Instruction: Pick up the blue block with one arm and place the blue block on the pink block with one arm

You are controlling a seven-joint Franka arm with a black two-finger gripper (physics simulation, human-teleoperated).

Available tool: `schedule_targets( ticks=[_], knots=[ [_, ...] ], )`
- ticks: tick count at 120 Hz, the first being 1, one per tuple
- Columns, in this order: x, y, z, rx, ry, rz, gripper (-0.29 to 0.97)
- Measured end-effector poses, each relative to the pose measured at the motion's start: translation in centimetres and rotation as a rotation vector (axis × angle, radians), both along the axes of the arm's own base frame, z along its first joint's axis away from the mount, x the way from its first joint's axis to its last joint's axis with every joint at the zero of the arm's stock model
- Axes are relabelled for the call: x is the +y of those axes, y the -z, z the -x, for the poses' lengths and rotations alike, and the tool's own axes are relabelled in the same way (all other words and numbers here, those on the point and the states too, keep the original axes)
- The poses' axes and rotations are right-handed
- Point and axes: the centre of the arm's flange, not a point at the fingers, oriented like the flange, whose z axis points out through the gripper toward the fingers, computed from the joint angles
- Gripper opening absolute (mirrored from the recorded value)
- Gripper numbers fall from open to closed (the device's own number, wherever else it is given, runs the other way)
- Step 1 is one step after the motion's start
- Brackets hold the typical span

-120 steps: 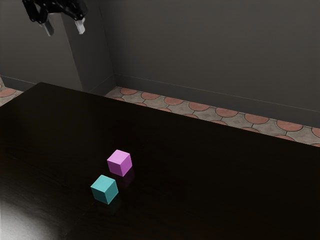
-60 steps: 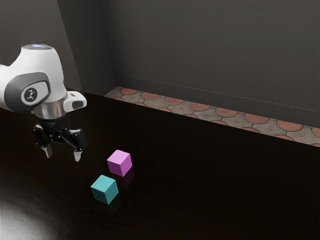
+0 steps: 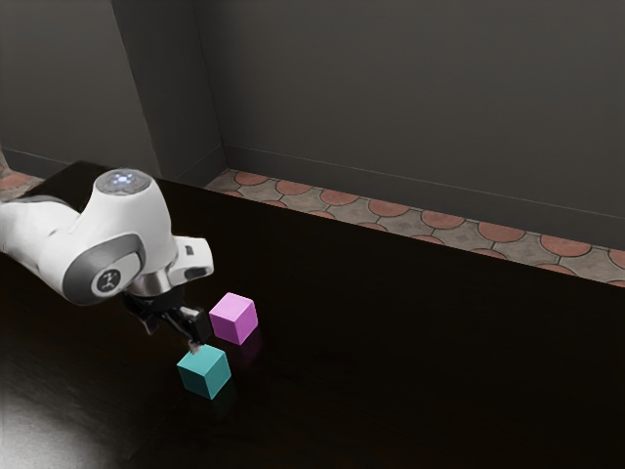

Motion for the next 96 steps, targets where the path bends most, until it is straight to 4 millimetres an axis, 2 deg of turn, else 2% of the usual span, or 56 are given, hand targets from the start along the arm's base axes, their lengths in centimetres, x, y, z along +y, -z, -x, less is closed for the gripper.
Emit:
schedule_targets(
  ticks=[12, 25, 96],
  knots=[
    [-0.2, 0.4, -0.6, -0.034, -0.017, 0.043, 0.68],
    [-0.1, 1.8, -1.1, -0.029, -0.02, 0.064, 0.68],
    [0.8, 4.3, -2.2, 0.003, 0.142, 0.094, 0.68]
  ],
)
